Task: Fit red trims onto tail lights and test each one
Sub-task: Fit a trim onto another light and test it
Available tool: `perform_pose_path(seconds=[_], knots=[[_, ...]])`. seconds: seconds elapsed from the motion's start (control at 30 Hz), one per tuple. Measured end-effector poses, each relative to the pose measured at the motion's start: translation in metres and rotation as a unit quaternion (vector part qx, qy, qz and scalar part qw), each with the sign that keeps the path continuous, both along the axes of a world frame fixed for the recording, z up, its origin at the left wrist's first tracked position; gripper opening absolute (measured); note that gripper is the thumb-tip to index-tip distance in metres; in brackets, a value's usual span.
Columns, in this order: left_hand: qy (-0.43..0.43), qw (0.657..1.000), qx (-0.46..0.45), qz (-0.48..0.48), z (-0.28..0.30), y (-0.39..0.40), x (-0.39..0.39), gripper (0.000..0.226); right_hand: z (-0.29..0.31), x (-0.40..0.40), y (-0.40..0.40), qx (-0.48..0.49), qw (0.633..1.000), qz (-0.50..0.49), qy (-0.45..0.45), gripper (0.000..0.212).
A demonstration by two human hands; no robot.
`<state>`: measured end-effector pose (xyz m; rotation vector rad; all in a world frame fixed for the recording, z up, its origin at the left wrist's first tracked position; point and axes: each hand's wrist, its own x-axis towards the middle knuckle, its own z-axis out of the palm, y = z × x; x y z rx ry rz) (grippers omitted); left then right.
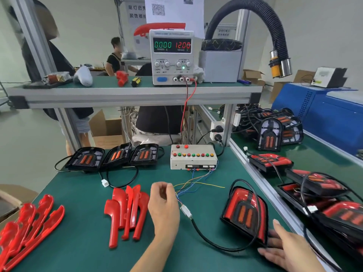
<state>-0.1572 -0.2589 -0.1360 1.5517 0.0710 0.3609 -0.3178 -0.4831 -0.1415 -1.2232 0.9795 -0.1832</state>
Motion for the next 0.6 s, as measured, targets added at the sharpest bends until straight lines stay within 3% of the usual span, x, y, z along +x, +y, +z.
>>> perform_pose_path(seconds=[0.13,0.3,0.37,0.5,0.6], knots=[[-0.028,0.997,0.073,-0.014,0.015,0.0,0.035,0.02,0.001,0.009,0.002,0.028,0.999,0.029,-0.027,0.034],[-0.029,0.983,0.17,-0.065,0.018,-0.001,0.078,0.017,0.003,0.02,0.011,-0.003,0.995,0.083,-0.06,0.025],[-0.028,0.953,0.278,-0.115,0.018,-0.002,0.099,0.014,0.0,0.024,0.014,-0.043,0.992,0.091,-0.072,0.023],[-0.057,0.873,0.446,-0.189,0.02,-0.006,0.13,0.034,-0.01,0.03,0.021,-0.187,0.975,0.08,-0.088,0.018],[-0.075,0.804,0.542,-0.232,0.02,-0.012,0.144,0.047,-0.012,0.034,0.029,-0.242,0.96,0.077,-0.117,0.026]])
